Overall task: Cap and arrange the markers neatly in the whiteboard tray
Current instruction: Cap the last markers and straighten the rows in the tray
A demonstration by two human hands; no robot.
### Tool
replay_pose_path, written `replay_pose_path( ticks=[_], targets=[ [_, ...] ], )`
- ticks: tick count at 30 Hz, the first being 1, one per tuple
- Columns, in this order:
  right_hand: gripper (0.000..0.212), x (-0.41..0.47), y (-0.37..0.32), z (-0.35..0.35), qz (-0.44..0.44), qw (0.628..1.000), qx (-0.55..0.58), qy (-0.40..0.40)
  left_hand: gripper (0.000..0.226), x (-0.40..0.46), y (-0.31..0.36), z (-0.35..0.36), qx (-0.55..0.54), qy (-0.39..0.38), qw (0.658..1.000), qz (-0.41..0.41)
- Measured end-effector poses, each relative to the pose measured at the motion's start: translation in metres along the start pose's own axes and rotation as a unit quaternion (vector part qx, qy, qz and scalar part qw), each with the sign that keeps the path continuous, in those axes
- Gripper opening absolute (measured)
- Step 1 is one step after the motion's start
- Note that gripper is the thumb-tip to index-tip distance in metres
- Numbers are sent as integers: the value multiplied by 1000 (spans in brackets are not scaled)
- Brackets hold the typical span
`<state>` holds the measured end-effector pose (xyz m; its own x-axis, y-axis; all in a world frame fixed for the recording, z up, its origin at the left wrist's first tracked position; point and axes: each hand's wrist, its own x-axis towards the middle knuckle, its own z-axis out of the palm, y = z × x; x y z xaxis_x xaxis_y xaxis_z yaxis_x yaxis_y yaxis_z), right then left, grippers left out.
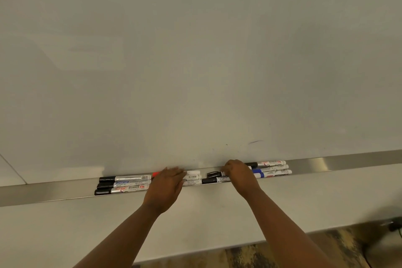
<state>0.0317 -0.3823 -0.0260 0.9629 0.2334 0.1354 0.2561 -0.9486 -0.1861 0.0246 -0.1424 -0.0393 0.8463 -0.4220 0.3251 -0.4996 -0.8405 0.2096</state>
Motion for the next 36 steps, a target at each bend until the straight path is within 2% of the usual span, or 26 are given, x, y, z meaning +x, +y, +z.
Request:
replay_pose_path(
  ticks=[4, 9, 15, 19, 23, 27, 30, 36],
  targets=[
    [24, 3, -3, 6, -20, 1000, -5, 23, 41, 9, 9, 6, -15, 4, 1000, 14],
    [27, 1, -1, 3, -10, 1000, 14, 20, 62, 22, 23, 16, -88, -44, 995, 36],
    [21, -22, 56, -21, 101, 991, 63, 62, 60, 34, 39, 23, -104, -57, 991, 65],
    [19, -36, 81, -35, 123, 986, 107, 28, 63, 39, 46, 30, -111, -79, 988, 77],
    [19, -39, 86, -42, 122, 987, 99, -16, 64, 44, 50, 33, -95, -98, 987, 84],
    [20, -39, 89, -44, 103, 989, 84, -59, 35, 50, 54, 33, -83, -117, 986, 88],
    [20, -35, 89, -45, 101, 988, 76, -88, 29, 53, 59, 29, -104, -96, 986, 87],
    [18, -30, 89, -44, 103, 986, 79, -105, 35, 54, 59, 27, -117, -99, 986, 72]
  ],
)
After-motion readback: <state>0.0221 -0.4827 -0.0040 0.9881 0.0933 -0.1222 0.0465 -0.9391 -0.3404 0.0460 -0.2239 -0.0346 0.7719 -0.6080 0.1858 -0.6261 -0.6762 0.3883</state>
